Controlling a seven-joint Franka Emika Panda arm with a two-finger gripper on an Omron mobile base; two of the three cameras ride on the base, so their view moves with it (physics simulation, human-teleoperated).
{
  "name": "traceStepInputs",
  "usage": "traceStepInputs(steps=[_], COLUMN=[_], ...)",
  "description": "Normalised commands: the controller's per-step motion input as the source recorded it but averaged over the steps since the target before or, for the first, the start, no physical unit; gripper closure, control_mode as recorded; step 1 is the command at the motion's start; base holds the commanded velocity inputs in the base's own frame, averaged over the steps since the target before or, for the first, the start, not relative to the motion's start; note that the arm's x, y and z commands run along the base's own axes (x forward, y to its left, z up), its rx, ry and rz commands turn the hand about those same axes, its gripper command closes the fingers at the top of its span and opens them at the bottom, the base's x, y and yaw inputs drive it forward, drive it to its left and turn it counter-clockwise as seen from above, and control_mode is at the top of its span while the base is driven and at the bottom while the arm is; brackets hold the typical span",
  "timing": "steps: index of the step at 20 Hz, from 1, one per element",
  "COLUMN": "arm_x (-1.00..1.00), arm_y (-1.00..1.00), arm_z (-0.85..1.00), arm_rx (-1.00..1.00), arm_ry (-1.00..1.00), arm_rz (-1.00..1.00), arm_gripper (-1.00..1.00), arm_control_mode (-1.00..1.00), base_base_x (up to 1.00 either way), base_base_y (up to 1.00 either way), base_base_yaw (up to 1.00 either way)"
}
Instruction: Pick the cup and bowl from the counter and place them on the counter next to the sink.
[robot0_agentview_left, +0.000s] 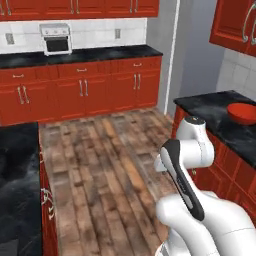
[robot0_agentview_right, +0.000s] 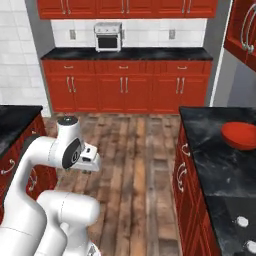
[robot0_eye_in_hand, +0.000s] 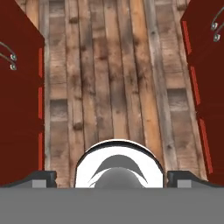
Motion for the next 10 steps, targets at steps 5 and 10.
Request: traceStepInputs(steps=[5, 10], arm_x=[0.00, 0.00], arm_y=[0.00, 0.00], arm_z=[0.00, 0.00], arm_rx=[0.00, 0.00], arm_ry=[0.00, 0.00], arm_rz=[0.00, 0.00], arm_gripper=[-1.00, -1.00], arm_control_mode=[1.00, 1.00], base_base_x=[0.87, 0.64], base_base_y=[0.26, 0.32], base_base_yaw=[-0.71, -0.80])
